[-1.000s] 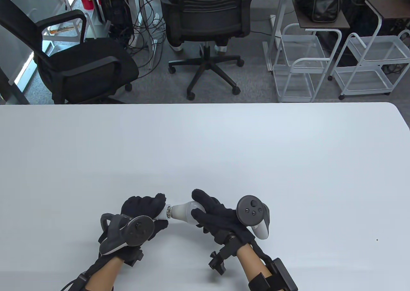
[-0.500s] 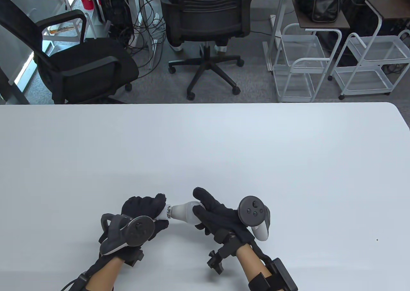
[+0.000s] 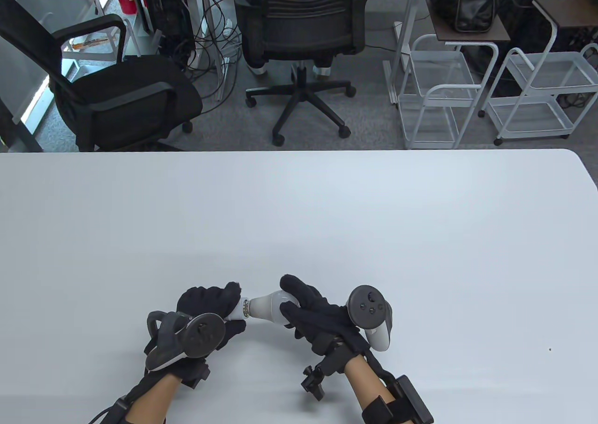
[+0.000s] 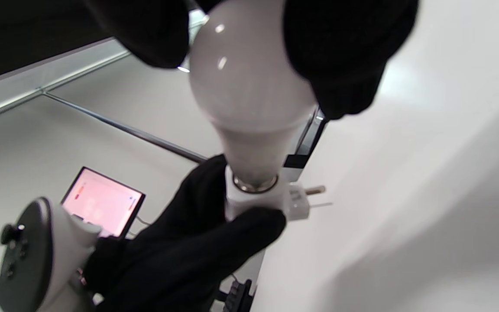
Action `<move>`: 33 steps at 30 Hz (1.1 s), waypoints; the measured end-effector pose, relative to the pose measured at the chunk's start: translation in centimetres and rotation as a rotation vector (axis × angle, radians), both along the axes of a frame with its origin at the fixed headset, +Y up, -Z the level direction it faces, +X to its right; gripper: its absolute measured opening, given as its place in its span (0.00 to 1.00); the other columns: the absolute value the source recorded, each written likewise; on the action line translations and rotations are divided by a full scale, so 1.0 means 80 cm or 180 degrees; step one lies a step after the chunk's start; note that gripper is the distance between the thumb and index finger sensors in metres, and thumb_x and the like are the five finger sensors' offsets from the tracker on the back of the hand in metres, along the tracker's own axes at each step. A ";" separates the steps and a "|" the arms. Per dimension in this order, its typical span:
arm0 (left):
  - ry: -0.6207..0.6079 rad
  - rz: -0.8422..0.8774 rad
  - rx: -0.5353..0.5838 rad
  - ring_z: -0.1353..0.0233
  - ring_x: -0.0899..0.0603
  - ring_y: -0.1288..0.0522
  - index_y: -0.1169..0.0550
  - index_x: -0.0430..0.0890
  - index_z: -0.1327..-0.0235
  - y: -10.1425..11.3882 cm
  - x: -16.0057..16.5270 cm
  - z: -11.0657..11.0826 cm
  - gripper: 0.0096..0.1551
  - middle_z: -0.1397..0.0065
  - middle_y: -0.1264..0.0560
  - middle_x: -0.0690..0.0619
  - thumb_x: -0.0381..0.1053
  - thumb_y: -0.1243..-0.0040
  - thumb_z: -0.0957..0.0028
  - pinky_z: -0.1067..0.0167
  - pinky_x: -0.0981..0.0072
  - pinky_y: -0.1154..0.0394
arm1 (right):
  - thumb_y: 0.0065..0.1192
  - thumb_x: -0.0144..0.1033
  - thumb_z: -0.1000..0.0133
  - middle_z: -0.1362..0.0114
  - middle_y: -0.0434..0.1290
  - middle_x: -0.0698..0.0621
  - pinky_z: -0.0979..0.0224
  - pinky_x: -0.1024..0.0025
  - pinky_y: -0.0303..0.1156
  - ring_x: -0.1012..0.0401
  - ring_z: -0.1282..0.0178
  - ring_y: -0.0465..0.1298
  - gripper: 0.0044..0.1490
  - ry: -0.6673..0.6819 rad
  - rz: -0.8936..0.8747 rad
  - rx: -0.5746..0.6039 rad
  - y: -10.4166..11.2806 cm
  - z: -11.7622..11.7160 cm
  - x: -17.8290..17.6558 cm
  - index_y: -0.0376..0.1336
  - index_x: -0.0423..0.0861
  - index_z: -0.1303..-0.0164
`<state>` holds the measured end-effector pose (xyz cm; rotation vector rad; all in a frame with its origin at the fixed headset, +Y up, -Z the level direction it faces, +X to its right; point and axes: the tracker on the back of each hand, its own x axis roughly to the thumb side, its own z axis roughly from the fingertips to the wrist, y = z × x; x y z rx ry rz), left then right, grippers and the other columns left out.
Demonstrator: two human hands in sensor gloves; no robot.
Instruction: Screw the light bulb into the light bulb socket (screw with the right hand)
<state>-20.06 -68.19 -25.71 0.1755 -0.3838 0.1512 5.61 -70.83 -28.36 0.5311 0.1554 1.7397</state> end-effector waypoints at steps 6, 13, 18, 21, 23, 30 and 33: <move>-0.0034 -0.0030 0.0027 0.36 0.39 0.24 0.31 0.46 0.21 0.001 0.002 0.001 0.43 0.37 0.22 0.42 0.61 0.29 0.47 0.26 0.35 0.36 | 0.52 0.41 0.31 0.36 0.66 0.18 0.60 0.68 0.77 0.41 0.56 0.79 0.35 -0.0139 0.0083 0.0053 0.000 -0.001 0.003 0.54 0.36 0.19; -0.0021 -0.0015 0.0020 0.36 0.39 0.24 0.30 0.45 0.21 0.001 0.001 0.001 0.43 0.37 0.22 0.42 0.61 0.29 0.47 0.26 0.35 0.36 | 0.53 0.40 0.31 0.34 0.63 0.18 0.59 0.68 0.77 0.40 0.55 0.78 0.38 -0.0104 0.0030 -0.0048 -0.003 -0.002 0.002 0.51 0.31 0.18; -0.0008 -0.0008 0.0040 0.36 0.40 0.24 0.30 0.45 0.21 0.001 0.002 0.000 0.43 0.37 0.22 0.42 0.61 0.29 0.47 0.26 0.34 0.36 | 0.53 0.41 0.32 0.27 0.57 0.18 0.52 0.60 0.75 0.36 0.47 0.74 0.39 -0.0066 -0.0118 -0.0087 -0.006 -0.002 0.003 0.51 0.30 0.18; -0.0010 -0.0015 0.0029 0.36 0.39 0.24 0.30 0.45 0.21 0.001 0.002 0.001 0.43 0.38 0.22 0.42 0.61 0.29 0.47 0.26 0.35 0.36 | 0.54 0.39 0.32 0.28 0.59 0.20 0.52 0.61 0.75 0.36 0.48 0.74 0.40 -0.0037 -0.0048 -0.0062 -0.004 -0.002 0.001 0.50 0.29 0.18; -0.0020 -0.0027 0.0046 0.36 0.39 0.24 0.30 0.46 0.21 0.002 0.002 0.002 0.43 0.37 0.22 0.42 0.61 0.29 0.47 0.26 0.35 0.36 | 0.52 0.40 0.31 0.33 0.63 0.18 0.57 0.65 0.77 0.39 0.53 0.77 0.38 -0.0091 -0.0031 -0.0091 -0.004 -0.002 0.001 0.51 0.30 0.19; 0.0002 -0.0056 0.0080 0.36 0.40 0.24 0.31 0.46 0.21 0.002 0.002 0.002 0.43 0.37 0.22 0.42 0.61 0.29 0.47 0.26 0.35 0.36 | 0.54 0.39 0.32 0.26 0.55 0.19 0.51 0.58 0.76 0.35 0.47 0.74 0.38 -0.0041 -0.0160 -0.0111 -0.007 -0.002 0.001 0.51 0.32 0.18; -0.0040 -0.0052 0.0056 0.36 0.40 0.24 0.30 0.46 0.21 0.002 0.003 0.002 0.43 0.37 0.22 0.43 0.61 0.29 0.47 0.26 0.35 0.36 | 0.54 0.39 0.32 0.32 0.63 0.18 0.56 0.63 0.77 0.38 0.53 0.77 0.38 -0.0126 -0.0103 -0.0088 -0.005 -0.003 0.002 0.53 0.29 0.20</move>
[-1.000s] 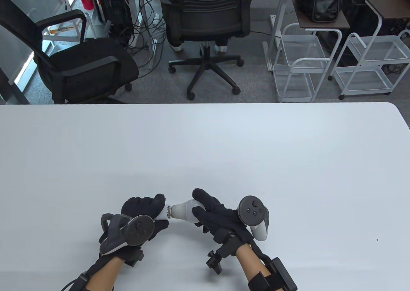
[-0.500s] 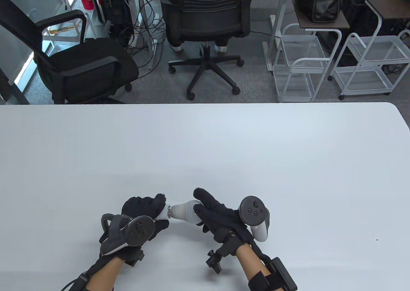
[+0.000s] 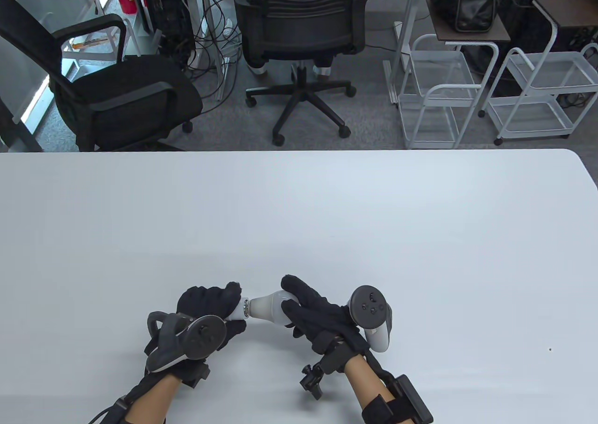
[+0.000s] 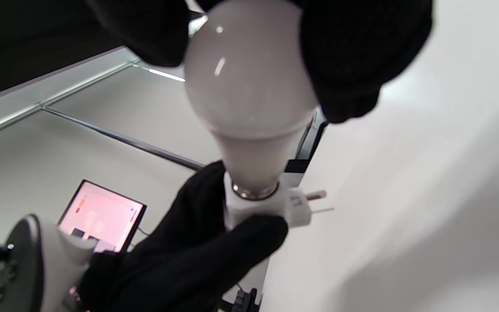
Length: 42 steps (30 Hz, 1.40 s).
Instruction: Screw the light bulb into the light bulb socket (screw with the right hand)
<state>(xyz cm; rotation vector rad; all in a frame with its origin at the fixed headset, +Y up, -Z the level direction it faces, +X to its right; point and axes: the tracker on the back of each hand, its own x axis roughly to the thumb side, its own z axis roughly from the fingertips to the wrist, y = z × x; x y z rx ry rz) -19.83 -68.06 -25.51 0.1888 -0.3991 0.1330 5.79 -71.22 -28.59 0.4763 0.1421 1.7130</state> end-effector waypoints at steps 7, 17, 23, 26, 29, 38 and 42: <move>0.0034 -0.0027 0.0068 0.37 0.40 0.24 0.30 0.45 0.21 0.001 0.001 0.001 0.43 0.38 0.22 0.42 0.61 0.30 0.47 0.26 0.35 0.36 | 0.54 0.41 0.32 0.25 0.54 0.18 0.51 0.60 0.75 0.35 0.47 0.74 0.40 0.0139 -0.0093 -0.0031 -0.004 0.000 -0.001 0.50 0.31 0.17; 0.0022 -0.0042 0.0083 0.37 0.40 0.24 0.30 0.46 0.21 0.000 0.003 0.001 0.43 0.38 0.22 0.42 0.61 0.29 0.47 0.26 0.35 0.36 | 0.53 0.42 0.32 0.27 0.58 0.19 0.51 0.59 0.76 0.36 0.47 0.74 0.39 0.0072 -0.0089 -0.0076 -0.007 0.000 0.000 0.52 0.31 0.18; 0.0022 -0.0028 0.0069 0.37 0.40 0.24 0.30 0.46 0.21 0.001 0.001 0.001 0.43 0.38 0.22 0.43 0.61 0.29 0.47 0.26 0.35 0.36 | 0.52 0.41 0.31 0.33 0.62 0.19 0.55 0.64 0.76 0.39 0.52 0.76 0.39 0.0051 -0.0040 -0.0100 -0.006 -0.001 -0.003 0.50 0.28 0.19; 0.0011 -0.0052 0.0076 0.37 0.40 0.24 0.30 0.46 0.21 0.001 0.002 0.001 0.43 0.38 0.22 0.43 0.61 0.29 0.47 0.26 0.35 0.36 | 0.51 0.42 0.31 0.36 0.65 0.18 0.57 0.63 0.77 0.39 0.53 0.77 0.36 0.0058 -0.0003 -0.0079 -0.008 0.000 -0.002 0.53 0.34 0.19; 0.0023 -0.0085 0.0085 0.37 0.40 0.24 0.30 0.46 0.21 0.000 0.003 0.001 0.43 0.38 0.22 0.43 0.61 0.29 0.47 0.25 0.35 0.36 | 0.53 0.42 0.31 0.24 0.54 0.20 0.50 0.58 0.75 0.34 0.45 0.73 0.39 0.0114 -0.0049 -0.0077 -0.007 0.001 -0.003 0.51 0.31 0.18; -0.0012 -0.0119 0.0142 0.37 0.40 0.24 0.30 0.47 0.21 0.002 0.005 0.003 0.43 0.38 0.22 0.43 0.61 0.29 0.48 0.25 0.35 0.36 | 0.50 0.42 0.31 0.38 0.66 0.19 0.60 0.66 0.77 0.41 0.56 0.78 0.34 -0.0013 -0.0057 -0.0107 -0.010 -0.001 0.001 0.54 0.36 0.19; 0.0015 -0.0154 0.0125 0.37 0.40 0.24 0.30 0.46 0.21 0.001 0.004 0.002 0.43 0.38 0.21 0.43 0.61 0.29 0.48 0.25 0.35 0.36 | 0.53 0.41 0.32 0.24 0.53 0.19 0.52 0.62 0.74 0.36 0.49 0.73 0.38 0.0119 -0.0153 -0.0104 -0.009 -0.001 -0.002 0.51 0.32 0.17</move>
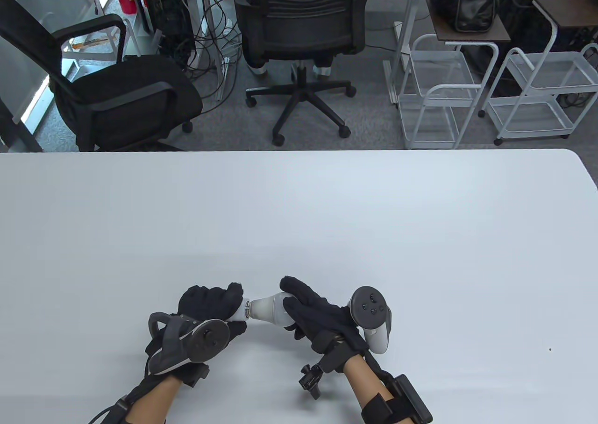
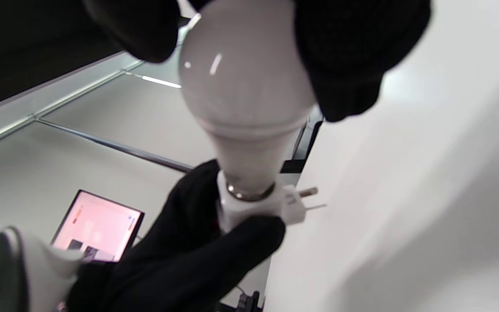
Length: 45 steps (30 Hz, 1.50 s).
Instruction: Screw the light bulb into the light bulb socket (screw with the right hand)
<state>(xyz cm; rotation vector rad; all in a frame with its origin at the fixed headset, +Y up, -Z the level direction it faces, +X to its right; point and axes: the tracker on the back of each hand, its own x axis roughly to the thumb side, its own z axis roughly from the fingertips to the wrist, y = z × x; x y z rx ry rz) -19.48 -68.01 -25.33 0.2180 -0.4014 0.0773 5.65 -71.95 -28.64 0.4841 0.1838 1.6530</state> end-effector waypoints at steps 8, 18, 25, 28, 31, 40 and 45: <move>-0.0019 0.0021 -0.0002 0.37 0.40 0.24 0.30 0.46 0.22 0.000 0.000 0.001 0.43 0.38 0.21 0.43 0.61 0.29 0.48 0.25 0.35 0.36 | 0.51 0.42 0.31 0.37 0.65 0.18 0.60 0.68 0.76 0.42 0.56 0.77 0.37 -0.0077 0.0004 -0.0044 -0.003 -0.001 0.001 0.51 0.34 0.17; 0.0011 0.0014 0.0006 0.37 0.40 0.24 0.30 0.46 0.22 -0.001 -0.002 0.000 0.43 0.39 0.21 0.43 0.61 0.29 0.48 0.25 0.35 0.36 | 0.51 0.38 0.31 0.26 0.56 0.20 0.53 0.65 0.75 0.37 0.51 0.74 0.38 0.0134 -0.0092 -0.0040 -0.003 -0.002 -0.002 0.49 0.29 0.18; -0.0013 0.0099 0.0022 0.37 0.40 0.24 0.30 0.46 0.22 0.000 0.000 0.000 0.43 0.38 0.21 0.43 0.61 0.29 0.48 0.25 0.35 0.36 | 0.47 0.41 0.30 0.39 0.66 0.17 0.61 0.68 0.77 0.42 0.57 0.78 0.34 0.0008 -0.0103 -0.0093 -0.006 -0.004 0.004 0.53 0.34 0.19; 0.0012 0.0058 0.0021 0.37 0.40 0.24 0.30 0.47 0.22 0.000 0.001 0.000 0.43 0.39 0.21 0.43 0.62 0.29 0.48 0.25 0.35 0.36 | 0.50 0.41 0.31 0.30 0.59 0.17 0.55 0.65 0.76 0.37 0.53 0.75 0.36 0.0035 -0.0152 -0.0053 -0.005 -0.002 0.003 0.53 0.32 0.18; 0.0048 0.0096 0.0029 0.37 0.40 0.24 0.30 0.47 0.22 0.001 -0.002 0.000 0.43 0.38 0.21 0.43 0.61 0.29 0.48 0.25 0.35 0.36 | 0.52 0.38 0.32 0.24 0.51 0.19 0.53 0.65 0.76 0.37 0.51 0.74 0.39 0.0144 -0.0126 -0.0025 -0.003 -0.002 0.000 0.49 0.29 0.17; 0.0013 0.0087 0.0012 0.36 0.41 0.24 0.30 0.48 0.21 0.000 -0.001 0.000 0.43 0.38 0.21 0.44 0.62 0.29 0.48 0.24 0.36 0.36 | 0.49 0.40 0.30 0.39 0.66 0.16 0.61 0.67 0.78 0.41 0.58 0.78 0.34 -0.0044 -0.0112 -0.0131 -0.008 -0.004 0.003 0.54 0.33 0.20; 0.0050 0.0077 -0.0018 0.36 0.41 0.24 0.30 0.48 0.22 -0.001 -0.003 -0.001 0.43 0.38 0.21 0.44 0.62 0.29 0.48 0.25 0.36 0.36 | 0.52 0.37 0.32 0.25 0.51 0.17 0.53 0.64 0.76 0.36 0.52 0.74 0.39 0.0160 -0.0137 -0.0146 -0.008 -0.006 -0.001 0.50 0.29 0.18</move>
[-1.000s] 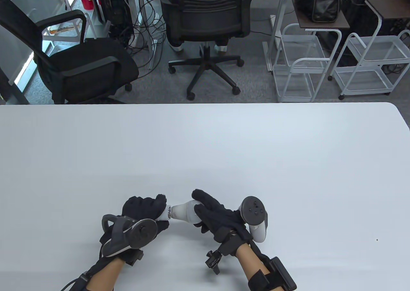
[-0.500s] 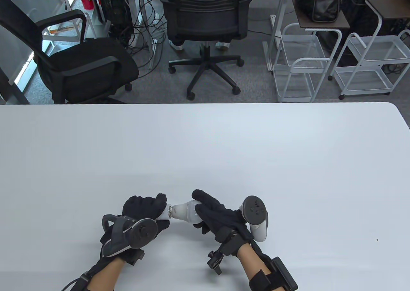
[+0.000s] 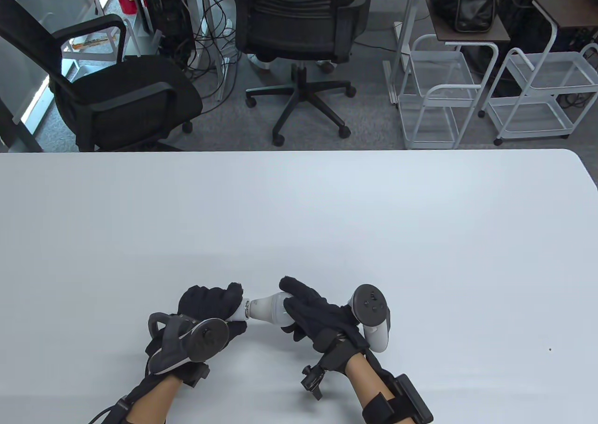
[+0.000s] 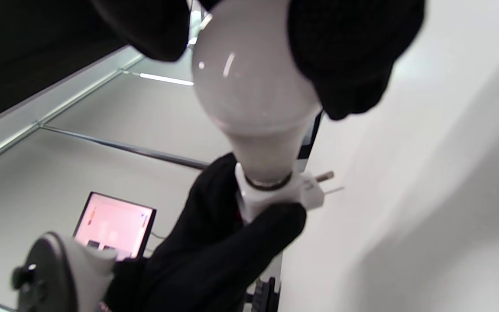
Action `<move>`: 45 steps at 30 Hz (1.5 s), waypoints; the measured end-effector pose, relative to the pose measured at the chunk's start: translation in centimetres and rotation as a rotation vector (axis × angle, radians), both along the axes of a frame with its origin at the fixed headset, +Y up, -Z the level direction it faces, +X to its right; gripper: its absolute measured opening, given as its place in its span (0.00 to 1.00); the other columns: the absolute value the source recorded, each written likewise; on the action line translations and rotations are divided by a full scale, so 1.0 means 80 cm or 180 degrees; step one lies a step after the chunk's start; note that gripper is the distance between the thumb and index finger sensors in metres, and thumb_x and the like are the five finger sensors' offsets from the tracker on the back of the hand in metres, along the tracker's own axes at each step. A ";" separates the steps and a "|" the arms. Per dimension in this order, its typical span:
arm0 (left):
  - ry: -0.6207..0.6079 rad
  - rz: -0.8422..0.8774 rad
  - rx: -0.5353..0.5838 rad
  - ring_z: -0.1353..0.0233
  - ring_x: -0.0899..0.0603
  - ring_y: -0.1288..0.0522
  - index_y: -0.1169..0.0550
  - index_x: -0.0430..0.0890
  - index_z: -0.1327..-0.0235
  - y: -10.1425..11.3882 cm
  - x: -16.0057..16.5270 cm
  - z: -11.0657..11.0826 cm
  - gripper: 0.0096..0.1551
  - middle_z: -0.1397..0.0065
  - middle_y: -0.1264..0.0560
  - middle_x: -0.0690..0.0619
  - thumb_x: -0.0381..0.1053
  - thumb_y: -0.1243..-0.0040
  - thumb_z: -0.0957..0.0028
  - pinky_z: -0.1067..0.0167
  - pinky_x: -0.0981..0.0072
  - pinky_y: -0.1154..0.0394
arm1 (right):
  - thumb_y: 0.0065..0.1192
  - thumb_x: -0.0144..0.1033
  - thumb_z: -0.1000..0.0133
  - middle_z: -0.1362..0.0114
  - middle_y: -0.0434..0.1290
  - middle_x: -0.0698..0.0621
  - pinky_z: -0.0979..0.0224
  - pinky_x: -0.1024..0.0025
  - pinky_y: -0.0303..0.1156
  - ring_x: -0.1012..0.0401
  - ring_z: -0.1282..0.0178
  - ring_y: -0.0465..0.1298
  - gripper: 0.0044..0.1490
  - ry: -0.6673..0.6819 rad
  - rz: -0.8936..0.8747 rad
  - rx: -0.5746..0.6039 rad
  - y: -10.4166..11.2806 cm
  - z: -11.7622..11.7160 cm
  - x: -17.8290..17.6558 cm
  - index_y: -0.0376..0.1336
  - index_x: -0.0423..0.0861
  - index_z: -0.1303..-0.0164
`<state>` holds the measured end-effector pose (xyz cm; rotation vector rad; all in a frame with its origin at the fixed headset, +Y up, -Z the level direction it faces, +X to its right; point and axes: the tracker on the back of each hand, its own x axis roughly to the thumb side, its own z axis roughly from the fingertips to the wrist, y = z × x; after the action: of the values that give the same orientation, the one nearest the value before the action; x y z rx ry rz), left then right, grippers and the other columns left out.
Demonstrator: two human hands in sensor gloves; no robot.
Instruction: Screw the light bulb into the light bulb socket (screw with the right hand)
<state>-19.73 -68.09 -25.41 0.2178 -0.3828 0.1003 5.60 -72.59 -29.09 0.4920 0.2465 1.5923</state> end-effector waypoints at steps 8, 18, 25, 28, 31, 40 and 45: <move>0.0010 -0.0008 0.0028 0.36 0.41 0.24 0.30 0.48 0.21 0.001 0.000 0.001 0.43 0.38 0.21 0.44 0.62 0.29 0.48 0.24 0.36 0.36 | 0.49 0.39 0.30 0.38 0.65 0.16 0.61 0.68 0.77 0.41 0.58 0.78 0.33 -0.0254 -0.0007 -0.0090 -0.005 0.000 -0.001 0.54 0.35 0.19; 0.0048 -0.0014 0.0052 0.36 0.41 0.24 0.30 0.48 0.22 0.001 -0.001 0.000 0.43 0.38 0.21 0.44 0.62 0.29 0.48 0.24 0.36 0.36 | 0.53 0.36 0.32 0.26 0.52 0.18 0.54 0.65 0.75 0.37 0.52 0.74 0.37 -0.0061 0.0015 0.0014 -0.003 -0.002 -0.002 0.50 0.32 0.17; 0.0037 -0.0025 0.0046 0.36 0.41 0.24 0.30 0.48 0.22 0.001 0.000 0.000 0.43 0.38 0.21 0.44 0.62 0.30 0.48 0.24 0.36 0.36 | 0.50 0.39 0.30 0.36 0.63 0.16 0.60 0.68 0.77 0.41 0.57 0.77 0.35 -0.0179 0.0059 -0.0088 -0.009 -0.006 0.000 0.52 0.35 0.17; 0.0034 -0.0011 0.0043 0.37 0.41 0.24 0.30 0.48 0.22 0.000 -0.001 0.000 0.43 0.38 0.21 0.44 0.62 0.29 0.48 0.25 0.36 0.36 | 0.50 0.39 0.30 0.37 0.63 0.16 0.59 0.67 0.77 0.40 0.56 0.77 0.34 -0.0223 0.0062 -0.0056 -0.008 -0.006 -0.001 0.54 0.34 0.19; 0.0048 -0.0023 0.0031 0.37 0.41 0.24 0.30 0.48 0.22 0.000 -0.001 -0.001 0.43 0.38 0.21 0.44 0.62 0.30 0.48 0.24 0.36 0.36 | 0.51 0.39 0.31 0.32 0.60 0.17 0.56 0.66 0.76 0.37 0.54 0.75 0.34 -0.0219 -0.0006 -0.0069 -0.009 -0.005 -0.003 0.54 0.34 0.19; 0.0082 -0.0007 0.0024 0.37 0.41 0.24 0.30 0.48 0.22 -0.001 -0.004 -0.001 0.43 0.38 0.21 0.44 0.62 0.29 0.48 0.24 0.36 0.36 | 0.53 0.37 0.32 0.28 0.52 0.18 0.53 0.66 0.74 0.36 0.51 0.72 0.39 -0.0007 0.0129 -0.0022 -0.006 -0.005 -0.011 0.47 0.31 0.17; 0.0060 0.0005 0.0045 0.37 0.41 0.24 0.30 0.47 0.22 0.000 -0.005 -0.001 0.43 0.39 0.21 0.44 0.62 0.30 0.48 0.25 0.36 0.36 | 0.49 0.36 0.30 0.33 0.58 0.15 0.59 0.69 0.76 0.40 0.56 0.76 0.32 -0.0072 0.0320 0.0148 0.002 -0.007 -0.009 0.50 0.39 0.17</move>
<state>-20.11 -68.13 -25.50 0.2328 -0.3647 0.0970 4.84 -72.47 -29.66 0.5037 0.2202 1.7037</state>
